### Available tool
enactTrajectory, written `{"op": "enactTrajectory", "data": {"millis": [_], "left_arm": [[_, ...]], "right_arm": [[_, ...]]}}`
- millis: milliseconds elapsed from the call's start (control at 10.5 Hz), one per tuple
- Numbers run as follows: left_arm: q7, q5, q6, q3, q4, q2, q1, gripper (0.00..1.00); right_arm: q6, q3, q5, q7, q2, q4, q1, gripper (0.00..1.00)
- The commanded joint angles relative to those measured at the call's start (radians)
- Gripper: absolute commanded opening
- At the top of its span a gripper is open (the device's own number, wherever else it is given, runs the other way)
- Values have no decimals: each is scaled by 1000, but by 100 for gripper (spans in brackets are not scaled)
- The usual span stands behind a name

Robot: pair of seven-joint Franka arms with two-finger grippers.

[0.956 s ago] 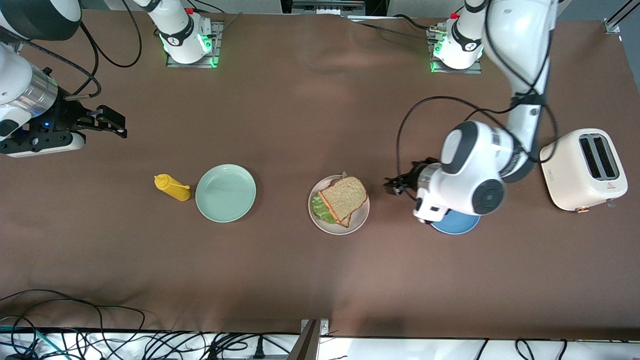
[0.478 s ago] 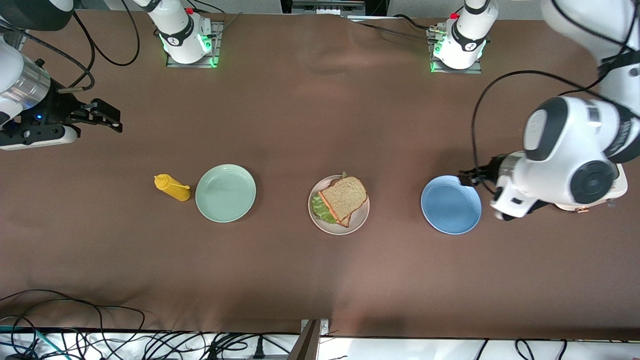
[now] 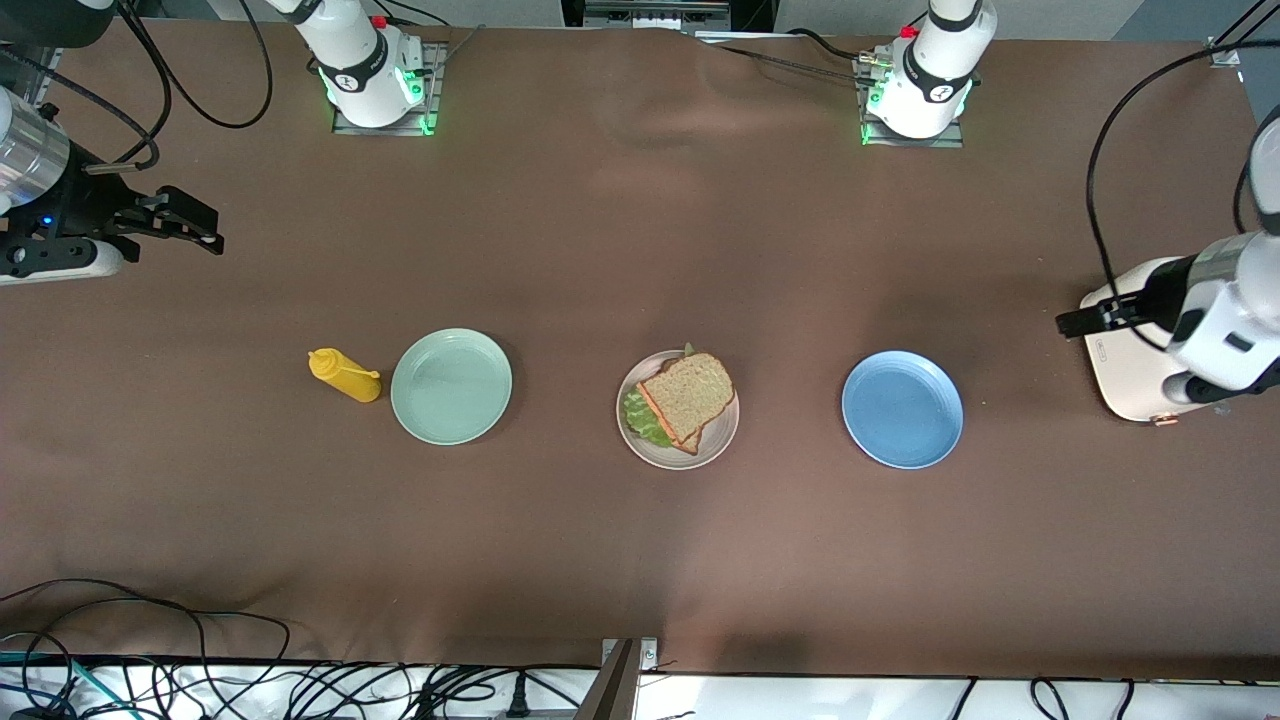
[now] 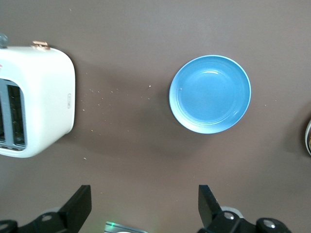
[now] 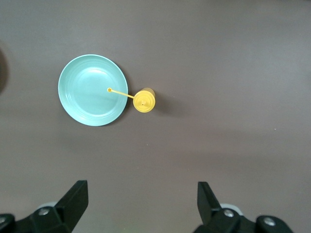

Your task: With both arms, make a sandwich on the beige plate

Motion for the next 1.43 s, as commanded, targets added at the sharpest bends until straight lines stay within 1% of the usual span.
{"op": "enactTrajectory", "data": {"millis": [0,383,478,574,669,765,861,956,1052,1339], "left_arm": [[48,34,-1,-13,-25,-52,2,97],[98,12,3,-18,-19,-69,17,100],[91,-50,3,-13,-21,-71,25,100],[94,-95,9,-17,-19,-71,64,100],[104,-101,9,-36,-21,-79,89,99],[104,-88,9,-60,-28,-82,92,99],[104,-48,9,-70,-36,-82,91,99],[109,-17,6,-100,-45,-82,94,99],[126,-2,5,-103,-53,-85,95,99],[132,-3,3,-103,-42,-80,91,100]], "right_arm": [[-26,0,-5,4,-4,19,0,100],[-55,-3,-8,-2,-2,37,-5,100],[-55,-2,-24,5,-2,38,-2,100],[-55,-2,-34,4,-2,43,-3,100],[-55,-3,-33,5,-1,46,-3,100],[-55,-2,-37,5,1,46,-3,100],[-55,-2,-44,4,1,48,-2,100],[-55,-2,-45,4,-1,48,-2,100],[-55,-2,-50,4,-1,48,-2,100],[-63,-2,-51,2,-1,52,-3,100]]}}
